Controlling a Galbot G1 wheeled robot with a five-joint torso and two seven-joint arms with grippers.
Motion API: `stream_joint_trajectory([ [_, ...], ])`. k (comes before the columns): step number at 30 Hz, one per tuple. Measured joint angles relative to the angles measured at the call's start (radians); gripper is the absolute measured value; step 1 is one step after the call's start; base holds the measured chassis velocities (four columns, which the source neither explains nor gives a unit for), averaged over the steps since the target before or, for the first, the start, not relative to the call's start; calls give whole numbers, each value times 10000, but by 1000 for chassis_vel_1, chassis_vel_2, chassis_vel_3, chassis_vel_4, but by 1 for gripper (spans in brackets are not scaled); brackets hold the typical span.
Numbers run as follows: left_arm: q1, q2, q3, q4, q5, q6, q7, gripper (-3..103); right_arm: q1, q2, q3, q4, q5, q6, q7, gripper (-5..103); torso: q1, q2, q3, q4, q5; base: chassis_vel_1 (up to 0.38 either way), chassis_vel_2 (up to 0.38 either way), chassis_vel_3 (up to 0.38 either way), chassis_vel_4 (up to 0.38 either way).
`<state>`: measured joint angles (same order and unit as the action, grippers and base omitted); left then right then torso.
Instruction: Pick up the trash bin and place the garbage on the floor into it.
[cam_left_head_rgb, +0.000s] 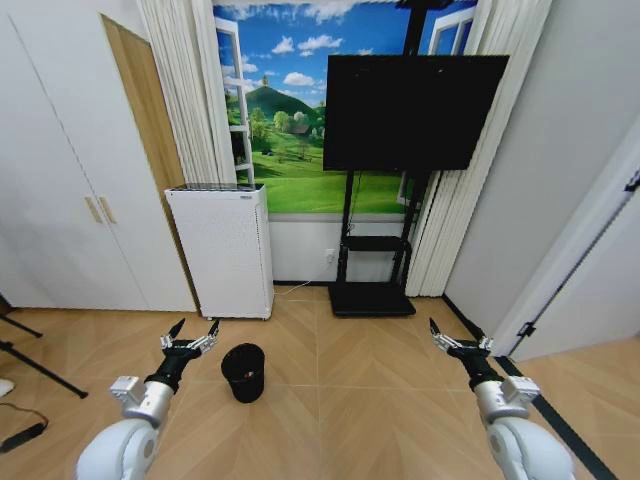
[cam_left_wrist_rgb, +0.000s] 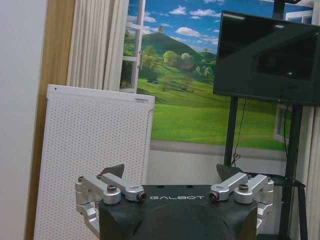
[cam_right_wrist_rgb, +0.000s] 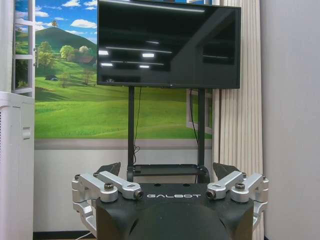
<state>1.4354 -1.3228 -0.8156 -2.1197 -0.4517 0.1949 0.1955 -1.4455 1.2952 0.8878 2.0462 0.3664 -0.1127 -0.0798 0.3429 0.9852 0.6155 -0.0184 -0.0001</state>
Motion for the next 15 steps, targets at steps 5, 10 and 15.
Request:
stream_joint_trajectory([
  [5, 11, 12, -34, 0, -21, -9, 6, 100, -22, 28, -23, 40, -9, 13, 47, 100, -1, -4, -2, 0, 3, -31, -81, 33, 97],
  [10, 32, 26, -43, 0, -38, -34, 20, 100, -46, 50, -29, 69, -48, 35, 70, 100, -3, -7, -5, 0, 1, 22, -136, -34, 150],
  [15, 33, 65, -86, 18, -95, -53, 29, 100, -68, 56, -50, 100, -95, 60, 99, 100, -9, -9, -8, 0, 1, 114, -150, -105, 150],
])
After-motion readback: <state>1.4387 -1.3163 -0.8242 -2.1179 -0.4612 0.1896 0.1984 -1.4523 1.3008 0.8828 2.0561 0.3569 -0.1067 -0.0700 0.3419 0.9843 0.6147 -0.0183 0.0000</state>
